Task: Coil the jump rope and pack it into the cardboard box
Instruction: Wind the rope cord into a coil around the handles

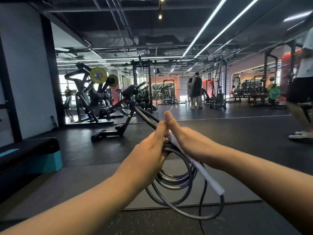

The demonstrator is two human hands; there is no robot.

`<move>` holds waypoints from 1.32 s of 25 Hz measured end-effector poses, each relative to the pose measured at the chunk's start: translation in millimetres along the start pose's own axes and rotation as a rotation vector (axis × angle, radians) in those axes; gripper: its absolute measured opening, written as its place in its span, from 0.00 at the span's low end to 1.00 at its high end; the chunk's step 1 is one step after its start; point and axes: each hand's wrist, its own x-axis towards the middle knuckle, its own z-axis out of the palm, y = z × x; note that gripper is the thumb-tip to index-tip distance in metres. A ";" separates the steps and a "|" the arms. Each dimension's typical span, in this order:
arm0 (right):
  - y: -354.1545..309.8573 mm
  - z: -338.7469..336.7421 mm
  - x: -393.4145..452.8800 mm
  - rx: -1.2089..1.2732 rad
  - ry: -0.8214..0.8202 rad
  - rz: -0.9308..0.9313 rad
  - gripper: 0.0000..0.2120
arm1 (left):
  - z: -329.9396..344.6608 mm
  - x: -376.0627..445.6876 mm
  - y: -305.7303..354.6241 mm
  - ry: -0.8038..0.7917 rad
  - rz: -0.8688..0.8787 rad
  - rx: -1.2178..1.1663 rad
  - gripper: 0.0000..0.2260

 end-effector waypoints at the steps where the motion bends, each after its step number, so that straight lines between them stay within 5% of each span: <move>1: 0.3 0.3 0.4 0.020 -0.009 0.015 0.42 | 2.1 -1.5 0.2 -0.030 -0.012 0.021 0.30; 6: 11.9 10.9 3.7 0.068 0.048 0.085 0.45 | 10.7 -9.7 2.2 -0.065 -0.034 -0.090 0.26; 9: 18.7 19.6 4.2 -0.025 0.120 0.125 0.21 | 18.3 -9.7 3.2 -0.095 -0.087 -0.119 0.15; 12: 21.4 23.5 7.6 -0.071 0.178 0.156 0.05 | 21.0 -8.4 4.6 -0.123 -0.142 -0.199 0.20; 20: 26.4 29.1 9.0 0.074 0.058 0.307 0.36 | 25.8 -4.3 -1.7 -0.169 -0.167 -0.084 0.10; 26: 42.1 15.6 -14.5 0.206 -0.244 0.120 0.21 | 16.8 4.1 -27.7 -0.066 -0.348 0.000 0.12; 33: 50.3 15.5 -11.3 -0.010 -0.176 -0.008 0.12 | 8.7 0.2 -27.8 -0.046 -0.282 -0.100 0.12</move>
